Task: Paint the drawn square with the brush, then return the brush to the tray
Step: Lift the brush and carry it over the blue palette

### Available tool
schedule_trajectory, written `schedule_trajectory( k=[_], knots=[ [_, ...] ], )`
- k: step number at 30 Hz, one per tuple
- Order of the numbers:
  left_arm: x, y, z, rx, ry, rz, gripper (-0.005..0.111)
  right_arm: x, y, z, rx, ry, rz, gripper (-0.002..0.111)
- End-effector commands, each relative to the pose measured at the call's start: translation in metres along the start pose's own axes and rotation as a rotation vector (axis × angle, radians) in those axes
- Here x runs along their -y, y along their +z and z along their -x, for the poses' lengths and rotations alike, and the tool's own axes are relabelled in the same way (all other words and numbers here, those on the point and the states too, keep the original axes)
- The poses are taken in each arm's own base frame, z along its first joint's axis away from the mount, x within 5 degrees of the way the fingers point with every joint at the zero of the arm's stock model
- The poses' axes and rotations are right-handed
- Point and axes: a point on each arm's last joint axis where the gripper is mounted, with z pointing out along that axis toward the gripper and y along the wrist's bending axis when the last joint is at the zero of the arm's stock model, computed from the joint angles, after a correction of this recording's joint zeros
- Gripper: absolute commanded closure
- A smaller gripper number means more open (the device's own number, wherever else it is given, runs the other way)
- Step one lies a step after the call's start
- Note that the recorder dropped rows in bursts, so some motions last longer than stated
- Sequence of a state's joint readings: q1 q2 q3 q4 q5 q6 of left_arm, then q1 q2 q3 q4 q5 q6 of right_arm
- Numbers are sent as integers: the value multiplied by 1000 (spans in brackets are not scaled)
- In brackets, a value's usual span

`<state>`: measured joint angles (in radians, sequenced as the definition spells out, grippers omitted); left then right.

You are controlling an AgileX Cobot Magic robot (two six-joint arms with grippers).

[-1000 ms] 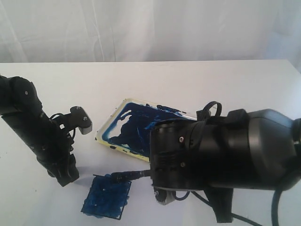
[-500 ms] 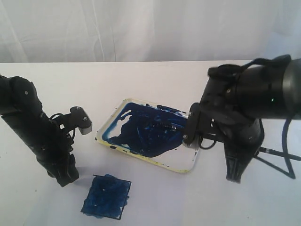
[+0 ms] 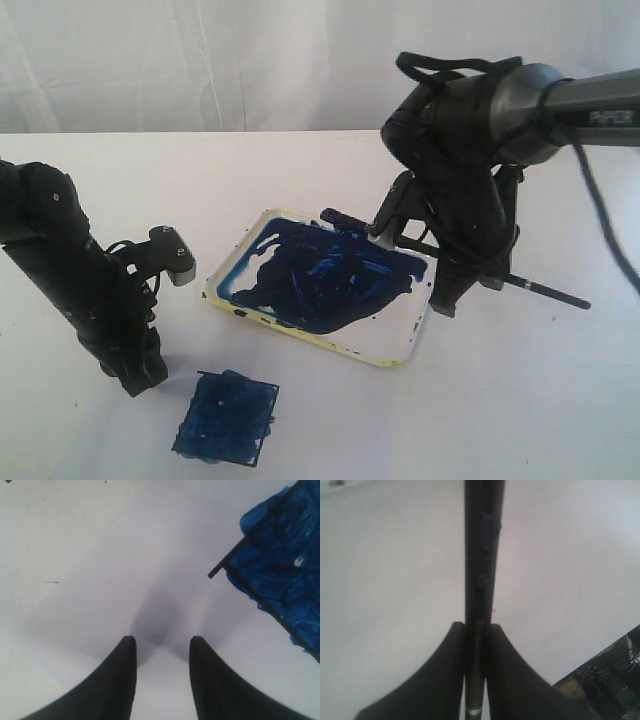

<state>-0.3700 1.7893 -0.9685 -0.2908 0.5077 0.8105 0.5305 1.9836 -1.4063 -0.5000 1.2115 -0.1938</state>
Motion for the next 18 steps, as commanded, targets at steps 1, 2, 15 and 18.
schedule_trajectory(
  k=[1, 2, 15, 18],
  knots=[
    [5, 8, -8, -67, 6, -55, 65, 2, 15, 18, -25, -72, 10, 108],
    [5, 8, -8, -67, 6, -55, 65, 0, 20, 21, -35, -80, 14, 108],
    [4, 8, -8, -62, 7, -48, 65, -5, 38, 27, -82, -109, 16, 103],
    [4, 8, -8, -62, 7, -48, 65, -5, 38, 27, -82, -108, 18, 88]
  ],
)
